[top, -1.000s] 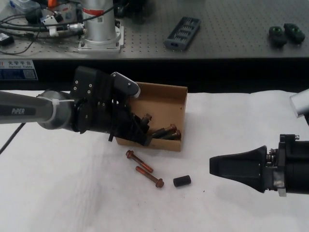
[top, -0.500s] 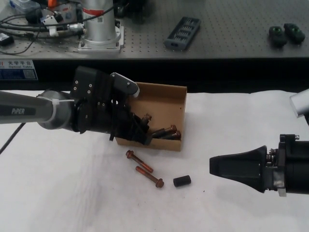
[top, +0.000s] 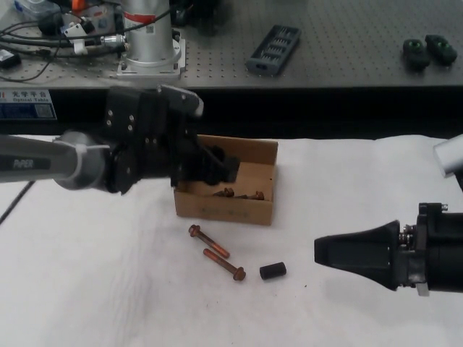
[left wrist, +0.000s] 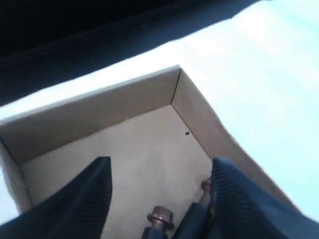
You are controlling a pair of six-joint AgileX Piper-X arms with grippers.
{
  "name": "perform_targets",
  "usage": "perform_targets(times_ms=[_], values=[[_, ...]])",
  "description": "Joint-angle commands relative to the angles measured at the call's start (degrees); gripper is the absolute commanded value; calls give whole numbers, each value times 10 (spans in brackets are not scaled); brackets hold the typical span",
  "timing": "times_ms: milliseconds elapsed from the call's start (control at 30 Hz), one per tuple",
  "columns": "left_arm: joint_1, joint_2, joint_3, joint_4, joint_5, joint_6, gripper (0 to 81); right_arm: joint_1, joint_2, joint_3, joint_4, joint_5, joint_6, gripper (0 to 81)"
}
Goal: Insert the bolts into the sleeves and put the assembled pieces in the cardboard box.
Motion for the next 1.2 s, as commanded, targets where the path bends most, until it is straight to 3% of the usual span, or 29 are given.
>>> perform_targets(times_ms=[0,300,533,667,733,933,1167], values=[[-1,-58,-10,19,-6,-14,430,-4,-3,-3,33,15,-13,43],[-1,-187,-10,276,-23,163,418,-4,-3,-41,53,35,-69,43],[0,-226,-10,308,-18,128,412,-4,-1,-68,59,37,-100,43],[4,-254,-10,375,-20,94,356,-4,29,-68,105,48,-109,42],[8,-265,-9,408,-20,107,330,-4,57,-73,115,43,-109,4],[55,-294,24,426,-20,154,318,-4,137,-124,119,33,-111,279],[126,-294,38,428,-20,129,318,-2,268,-226,195,54,-155,113]])
